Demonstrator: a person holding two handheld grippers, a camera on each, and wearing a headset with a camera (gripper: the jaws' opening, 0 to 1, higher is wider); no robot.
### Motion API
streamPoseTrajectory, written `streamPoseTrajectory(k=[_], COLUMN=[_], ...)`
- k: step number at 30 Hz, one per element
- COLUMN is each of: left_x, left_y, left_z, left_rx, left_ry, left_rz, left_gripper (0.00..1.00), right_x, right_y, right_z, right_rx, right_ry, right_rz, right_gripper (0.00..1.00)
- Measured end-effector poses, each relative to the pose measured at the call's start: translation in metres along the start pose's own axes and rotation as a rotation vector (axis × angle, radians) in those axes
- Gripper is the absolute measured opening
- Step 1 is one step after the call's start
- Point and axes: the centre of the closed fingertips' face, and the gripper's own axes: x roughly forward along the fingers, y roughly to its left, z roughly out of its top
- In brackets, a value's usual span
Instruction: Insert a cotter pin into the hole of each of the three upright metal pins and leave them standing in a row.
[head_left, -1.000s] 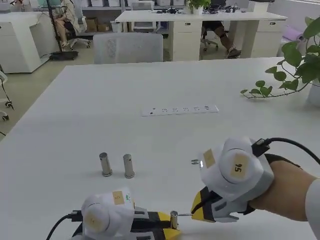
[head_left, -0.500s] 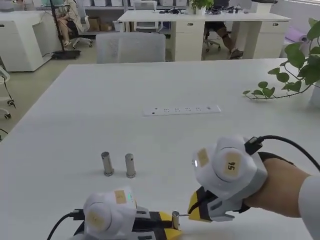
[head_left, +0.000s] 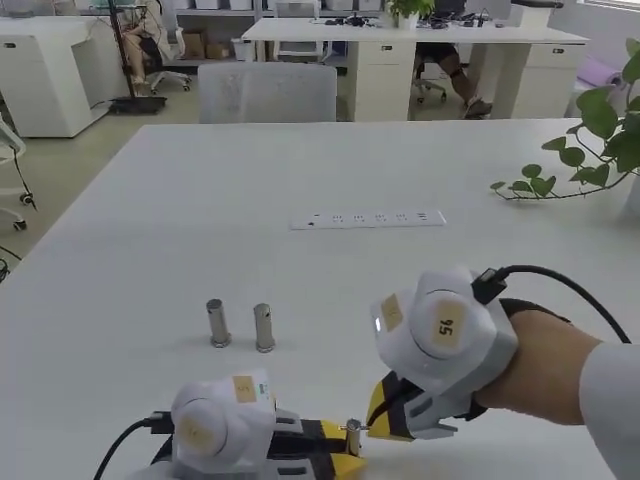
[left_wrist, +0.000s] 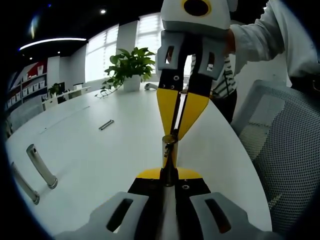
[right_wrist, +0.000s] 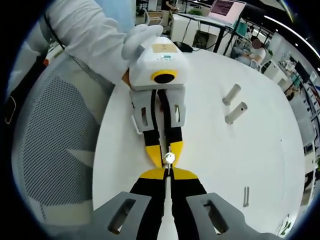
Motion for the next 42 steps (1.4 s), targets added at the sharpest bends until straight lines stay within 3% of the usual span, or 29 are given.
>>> streamPoseTrajectory(k=[12, 42], left_x=[0.001, 0.002], left_y=[0.0, 0.0], left_z=[0.0, 0.001], left_rx=[-0.001, -0.012], left_ry=[-0.003, -0.009], left_rz=[0.0, 0.0], left_gripper=[0.06, 0.06], right_x=[0.003, -0.001], right_y=[0.0, -0.001], right_z=[0.003, -0.008], right_rx=[-0.047, 0.011], right_ry=[0.023, 0.012], right_rz=[0.006, -0.007], right_gripper=[0.04, 0.08])
